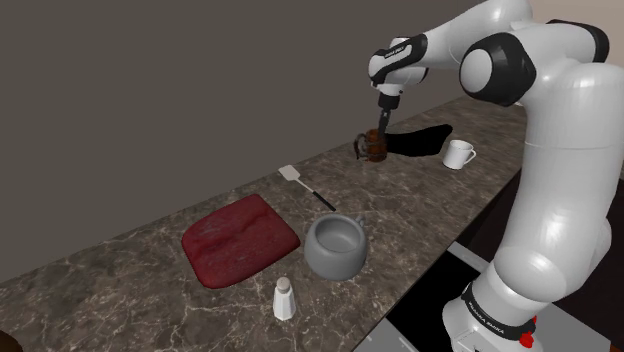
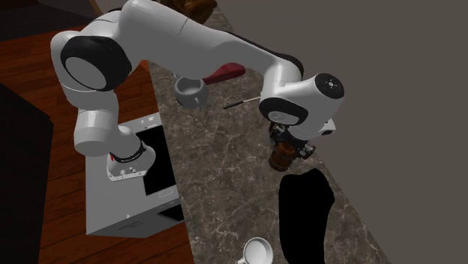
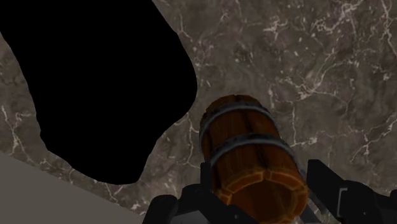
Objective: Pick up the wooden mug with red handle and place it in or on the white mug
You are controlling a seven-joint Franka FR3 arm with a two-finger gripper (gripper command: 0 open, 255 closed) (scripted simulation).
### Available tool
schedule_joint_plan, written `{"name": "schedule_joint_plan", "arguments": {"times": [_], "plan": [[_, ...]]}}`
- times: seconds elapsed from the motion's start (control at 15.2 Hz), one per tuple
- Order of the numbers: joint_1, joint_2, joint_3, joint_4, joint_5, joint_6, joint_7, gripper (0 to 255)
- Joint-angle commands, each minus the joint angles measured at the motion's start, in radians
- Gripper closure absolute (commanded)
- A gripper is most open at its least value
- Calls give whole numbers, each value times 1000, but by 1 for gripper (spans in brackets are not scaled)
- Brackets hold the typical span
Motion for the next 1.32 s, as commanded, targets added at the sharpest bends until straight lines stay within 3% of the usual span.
{"name": "schedule_joint_plan", "arguments": {"times": [0.0, 1.25], "plan": [[1, -9, -2, 14, -5, -21, 4, 255], [-5, -54, -14, 209, -30, -257, 26, 255]]}}
